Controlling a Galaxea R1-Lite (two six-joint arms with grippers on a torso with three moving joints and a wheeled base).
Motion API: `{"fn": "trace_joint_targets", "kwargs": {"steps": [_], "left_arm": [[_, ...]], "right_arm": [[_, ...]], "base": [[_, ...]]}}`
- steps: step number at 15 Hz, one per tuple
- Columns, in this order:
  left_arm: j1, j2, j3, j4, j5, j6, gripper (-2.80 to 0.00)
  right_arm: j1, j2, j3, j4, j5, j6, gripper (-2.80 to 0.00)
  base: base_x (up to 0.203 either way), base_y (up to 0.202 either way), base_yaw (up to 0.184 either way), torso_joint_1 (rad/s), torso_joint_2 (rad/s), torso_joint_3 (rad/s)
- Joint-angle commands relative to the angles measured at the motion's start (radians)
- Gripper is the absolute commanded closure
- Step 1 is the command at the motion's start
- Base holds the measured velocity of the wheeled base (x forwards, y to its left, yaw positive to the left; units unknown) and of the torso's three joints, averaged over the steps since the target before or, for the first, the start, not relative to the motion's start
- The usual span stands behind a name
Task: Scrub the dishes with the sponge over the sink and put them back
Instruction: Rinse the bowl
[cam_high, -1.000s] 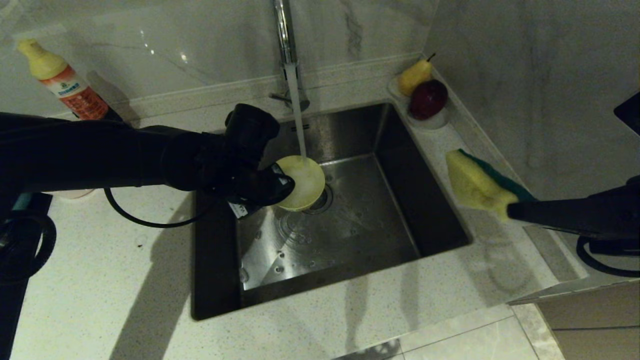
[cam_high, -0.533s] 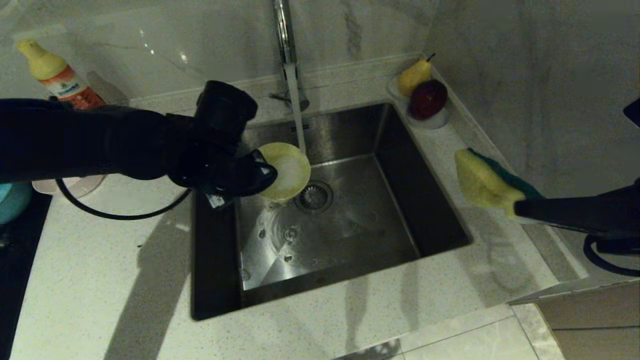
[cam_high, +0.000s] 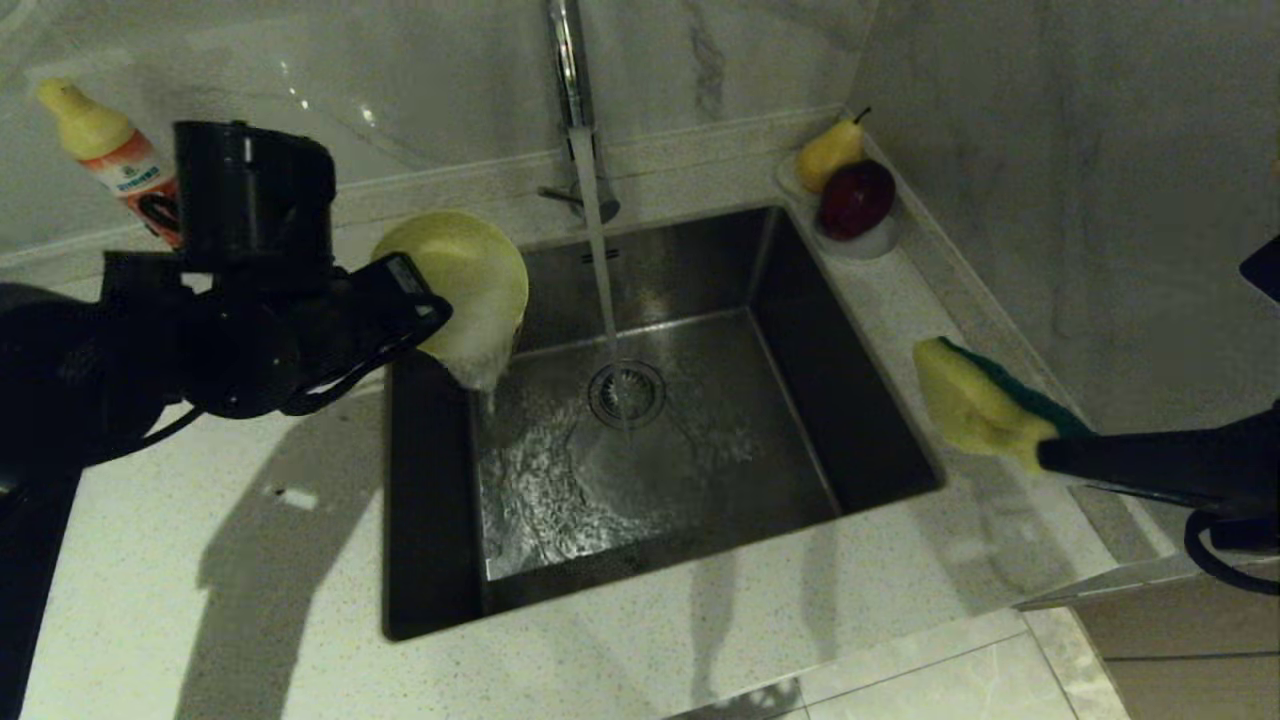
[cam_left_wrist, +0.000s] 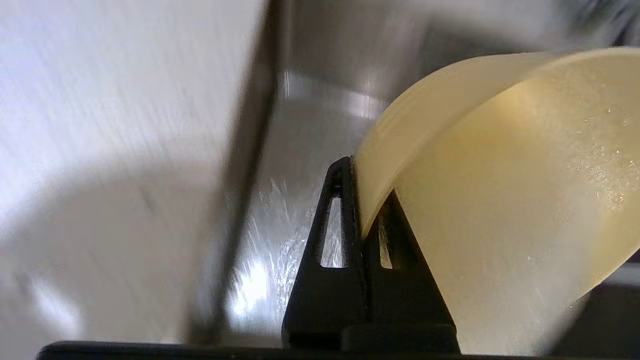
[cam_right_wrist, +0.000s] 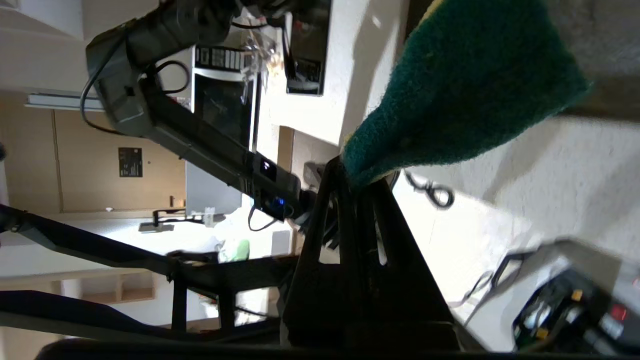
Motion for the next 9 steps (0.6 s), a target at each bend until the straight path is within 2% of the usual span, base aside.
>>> {"fn": "trace_joint_targets", "kwargs": {"steps": [1,2,4,7,9], "left_arm": [[0.019,-0.05,0.167,-0.49,0.01,0.211,0.0],[0.025,-0.054,0.228,-0.648,0.01,0.292,0.0],[0.036,-0.06,0.286,-0.844,-0.009,0.402,0.0],[0.049,-0.057,0.345,-0.981,-0.133,0.438,0.0],[0.051,-0.049,0.35,-1.032,-0.177,0.467,0.0]], "right_arm": [[0.001,0.004,-0.006,0.018,0.002,0.005,0.0],[0.001,0.004,-0.007,0.02,0.002,0.005,0.0],[0.003,-0.003,-0.006,0.021,0.003,0.005,0.0],[0.005,-0.007,-0.004,0.032,0.003,0.005,0.0],[0.005,-0.007,-0.005,0.033,0.005,0.005,0.0]], "base": [[0.0,0.0,0.0,0.0,0.0,0.0],[0.0,0.0,0.0,0.0,0.0,0.0],[0.0,0.0,0.0,0.0,0.0,0.0],[0.0,0.0,0.0,0.0,0.0,0.0],[0.0,0.0,0.0,0.0,0.0,0.0]]}}
